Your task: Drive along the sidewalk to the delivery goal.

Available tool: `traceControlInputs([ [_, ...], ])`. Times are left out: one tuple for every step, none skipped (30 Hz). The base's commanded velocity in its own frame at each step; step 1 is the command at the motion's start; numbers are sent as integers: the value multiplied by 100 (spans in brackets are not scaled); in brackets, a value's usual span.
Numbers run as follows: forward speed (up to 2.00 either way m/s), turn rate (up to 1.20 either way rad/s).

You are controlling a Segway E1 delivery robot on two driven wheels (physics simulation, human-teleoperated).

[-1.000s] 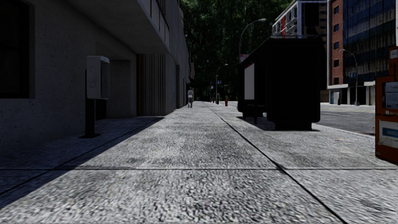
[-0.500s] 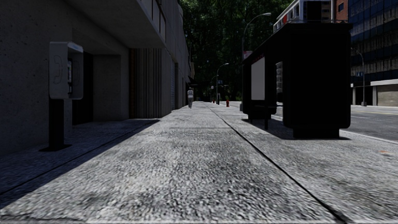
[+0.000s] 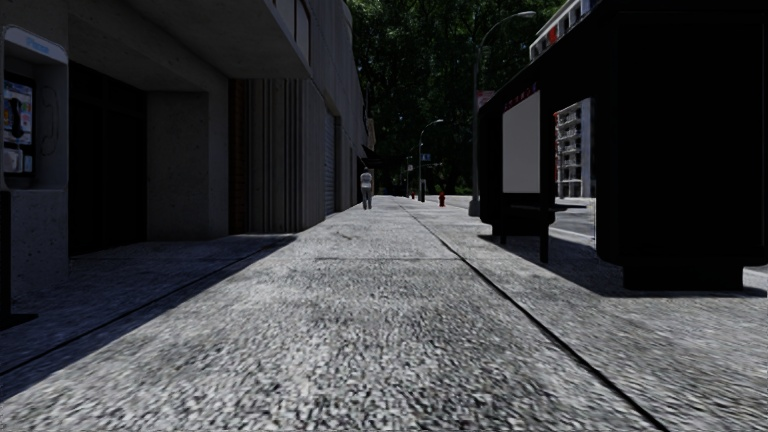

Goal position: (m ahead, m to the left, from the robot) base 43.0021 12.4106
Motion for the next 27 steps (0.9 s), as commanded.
traceControlInputs([
  [200,0],
  [200,0],
  [200,0],
  [200,0],
  [200,0],
  [200,0],
  [200,0],
  [200,0],
  [200,0],
  [200,0],
  [200,0],
  [200,0],
  [200,0],
  [200,0],
  [200,0],
  [200,0],
  [200,0],
  [200,0],
  [200,0],
  [200,0],
  [200,0],
  [200,0],
  [200,0],
  [200,0],
  [200,0],
  [200,0],
  [200,0],
])
